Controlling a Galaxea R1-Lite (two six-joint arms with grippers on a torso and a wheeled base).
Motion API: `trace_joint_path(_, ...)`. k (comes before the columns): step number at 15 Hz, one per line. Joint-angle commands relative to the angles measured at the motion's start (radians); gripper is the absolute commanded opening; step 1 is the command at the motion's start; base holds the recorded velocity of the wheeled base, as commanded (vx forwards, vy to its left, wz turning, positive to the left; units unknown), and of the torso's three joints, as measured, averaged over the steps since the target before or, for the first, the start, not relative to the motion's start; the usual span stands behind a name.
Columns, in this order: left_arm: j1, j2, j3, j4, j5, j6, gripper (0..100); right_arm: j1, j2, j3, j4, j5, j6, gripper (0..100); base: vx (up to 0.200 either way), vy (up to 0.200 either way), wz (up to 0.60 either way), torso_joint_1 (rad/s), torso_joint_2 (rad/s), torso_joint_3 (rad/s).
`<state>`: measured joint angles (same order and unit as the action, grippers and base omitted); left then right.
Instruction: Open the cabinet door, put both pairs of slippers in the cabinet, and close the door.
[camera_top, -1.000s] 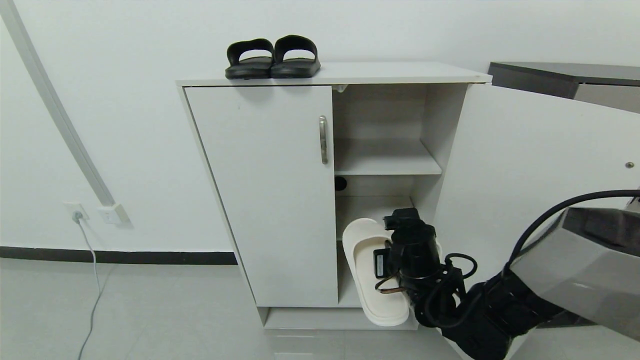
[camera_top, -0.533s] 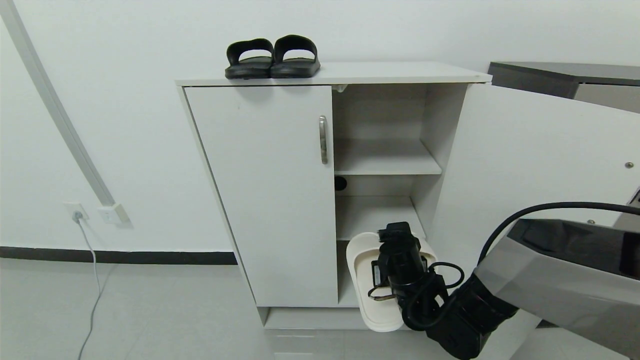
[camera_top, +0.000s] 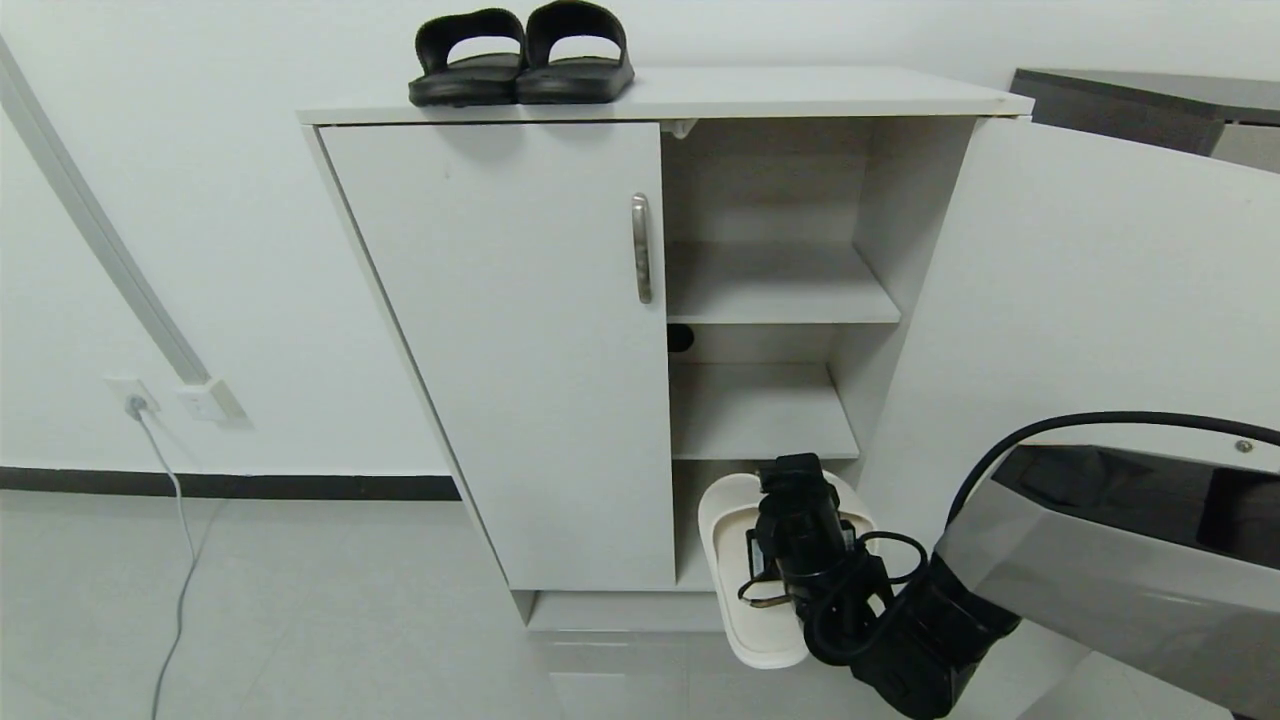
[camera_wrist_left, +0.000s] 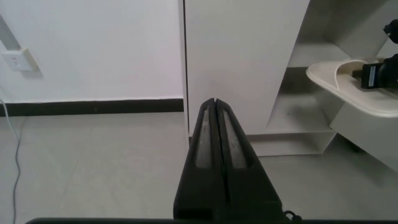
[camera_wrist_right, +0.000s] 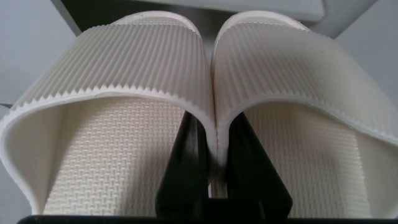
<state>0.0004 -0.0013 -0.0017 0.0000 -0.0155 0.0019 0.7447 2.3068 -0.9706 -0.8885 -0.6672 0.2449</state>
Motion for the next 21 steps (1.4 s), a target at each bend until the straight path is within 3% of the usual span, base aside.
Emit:
trace_joint_path(1,0.000,0.001,0.000,0.000,0.000,0.000,0,0.001,0.005,0.000,-0.009,0.000,0.002,0,0.000,0.000,0.00,0.002,0.00,-0.124)
trace_joint_path(4,0.000,0.001,0.000,0.000,0.002,0.000,0,-0.005,0.039,0.000,-0.142,-0.046,-0.013,0,0.000,0.000,0.00,0.004,0.00,-0.022)
trace_joint_path(9,0.001,0.001,0.000,0.000,0.000,0.000,0,-0.047,0.151,0.000,-0.446,-0.058,-0.148,0,0.000,0.000,0.00,0.000,0.00,0.000)
trace_joint_path(16,0.000,0.001,0.000,0.000,0.002,-0.002,0,-0.050,0.180,-0.003,-0.458,-0.055,-0.156,0,0.000,0.000,0.00,0.000,0.00,0.000)
trace_joint_path(21,0.000,0.001,0.000,0.000,0.000,-0.002,0,-0.051,0.177,-0.007,-0.461,-0.057,-0.156,0,0.200,0.000,0.00,-0.001,0.00,0.002)
